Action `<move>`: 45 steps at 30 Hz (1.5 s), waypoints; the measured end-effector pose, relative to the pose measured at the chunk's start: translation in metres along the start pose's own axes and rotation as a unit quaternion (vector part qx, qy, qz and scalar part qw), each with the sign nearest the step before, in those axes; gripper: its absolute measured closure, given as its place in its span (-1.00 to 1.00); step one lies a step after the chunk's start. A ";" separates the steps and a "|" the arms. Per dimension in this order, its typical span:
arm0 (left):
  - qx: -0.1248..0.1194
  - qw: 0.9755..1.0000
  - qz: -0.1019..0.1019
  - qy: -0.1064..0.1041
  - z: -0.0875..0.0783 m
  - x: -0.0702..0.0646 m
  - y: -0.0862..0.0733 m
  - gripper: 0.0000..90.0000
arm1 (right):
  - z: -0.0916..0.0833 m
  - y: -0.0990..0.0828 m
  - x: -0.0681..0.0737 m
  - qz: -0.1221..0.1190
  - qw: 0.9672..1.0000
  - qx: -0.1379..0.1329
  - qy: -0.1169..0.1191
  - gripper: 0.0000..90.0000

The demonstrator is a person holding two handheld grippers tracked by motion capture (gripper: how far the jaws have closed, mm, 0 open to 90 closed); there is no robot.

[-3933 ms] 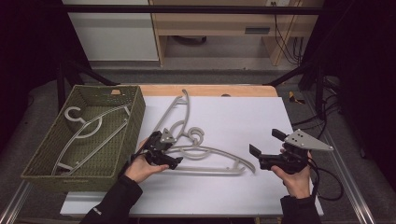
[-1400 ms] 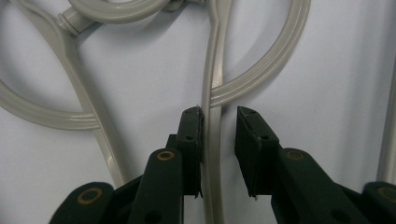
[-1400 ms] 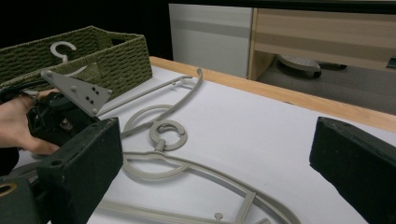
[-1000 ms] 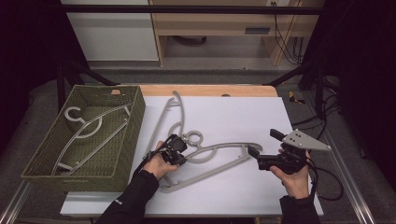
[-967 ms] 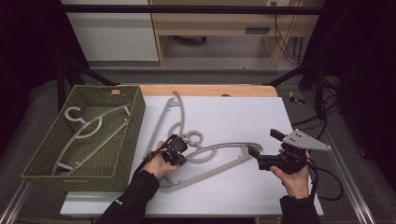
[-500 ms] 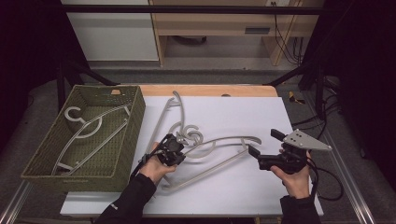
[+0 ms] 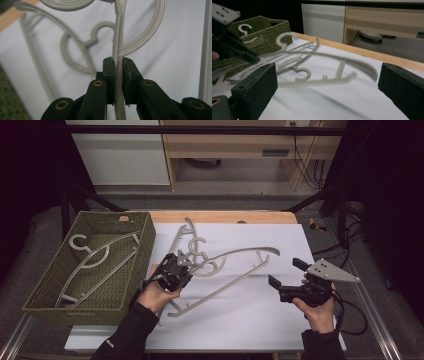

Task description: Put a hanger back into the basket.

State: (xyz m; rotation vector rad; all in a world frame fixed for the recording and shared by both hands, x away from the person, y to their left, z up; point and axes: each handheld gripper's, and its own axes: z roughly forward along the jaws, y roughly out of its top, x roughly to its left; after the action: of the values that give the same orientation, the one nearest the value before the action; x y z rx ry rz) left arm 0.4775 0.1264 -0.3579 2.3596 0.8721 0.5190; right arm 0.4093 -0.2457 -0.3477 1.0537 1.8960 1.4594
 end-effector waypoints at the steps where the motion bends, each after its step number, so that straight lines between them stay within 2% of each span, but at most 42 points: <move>1: 0.000 1.000 0.002 0.007 -0.006 0.003 0.003 0.82 | -0.001 0.000 0.000 0.002 1.000 -0.002 0.000 -0.94; 2: 0.001 1.000 0.006 0.011 -0.013 0.007 0.005 0.82 | -0.001 0.001 0.000 0.001 1.000 -0.004 -0.002 -0.94; 4: -0.009 1.000 0.001 0.020 -0.025 0.011 0.009 0.82 | -0.002 0.001 -0.001 0.000 1.000 -0.005 -0.003 -0.94; 7: -0.024 0.999 0.006 0.033 -0.045 0.020 0.015 0.82 | -0.003 0.001 -0.001 0.001 1.000 -0.005 -0.003 -0.94; 8: -0.035 0.999 0.001 0.038 -0.050 0.023 0.017 0.82 | -0.002 0.001 -0.001 0.002 1.000 -0.005 -0.003 -0.94; 10: -0.039 0.998 -0.005 0.050 -0.062 0.031 0.018 0.82 | -0.002 0.001 -0.001 0.001 1.000 -0.003 -0.003 -0.94; 17: -0.045 0.995 -0.016 0.091 -0.091 0.063 0.011 0.82 | -0.001 0.000 -0.001 0.001 1.000 -0.001 -0.004 -0.94; 18: -0.046 0.994 -0.023 0.098 -0.093 0.067 0.008 0.82 | -0.001 0.000 -0.001 0.001 1.000 -0.001 -0.004 -0.94; 25: -0.025 0.988 -0.034 0.147 -0.112 0.104 -0.016 0.82 | 0.000 0.000 -0.002 0.002 1.000 -0.001 -0.003 -0.94; 26: -0.029 0.987 -0.041 0.151 -0.114 0.108 -0.020 0.82 | 0.000 -0.001 -0.002 0.003 1.000 0.000 -0.003 -0.94; 30: -0.029 0.983 -0.043 0.174 -0.125 0.127 -0.033 0.82 | 0.002 -0.001 -0.002 0.003 1.000 0.002 -0.006 -0.94; 34: -0.030 0.980 -0.054 0.191 -0.132 0.144 -0.048 0.82 | 0.002 -0.001 -0.002 0.004 1.000 0.004 -0.003 -0.94; 37: -0.029 0.978 -0.057 0.200 -0.135 0.159 -0.062 0.82 | 0.002 -0.001 -0.002 0.004 1.000 0.002 -0.004 -0.94; 39: -0.021 0.978 -0.064 0.197 -0.135 0.168 -0.071 0.82 | 0.003 -0.002 -0.002 0.005 1.000 0.002 -0.005 -0.94; 42: -0.009 0.976 -0.070 0.206 -0.134 0.179 -0.084 0.82 | 0.003 -0.002 -0.002 0.005 1.000 0.005 -0.005 -0.94; 45: -0.014 0.976 -0.078 0.205 -0.132 0.187 -0.097 0.82 | 0.004 -0.002 -0.002 0.004 1.000 0.006 -0.006 -0.94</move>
State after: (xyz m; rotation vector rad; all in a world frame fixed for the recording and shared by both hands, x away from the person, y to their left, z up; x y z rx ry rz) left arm 0.4968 0.3642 -0.2878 2.1682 1.2098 0.9651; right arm 0.4129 -0.2459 -0.3512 1.0728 1.8962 1.4450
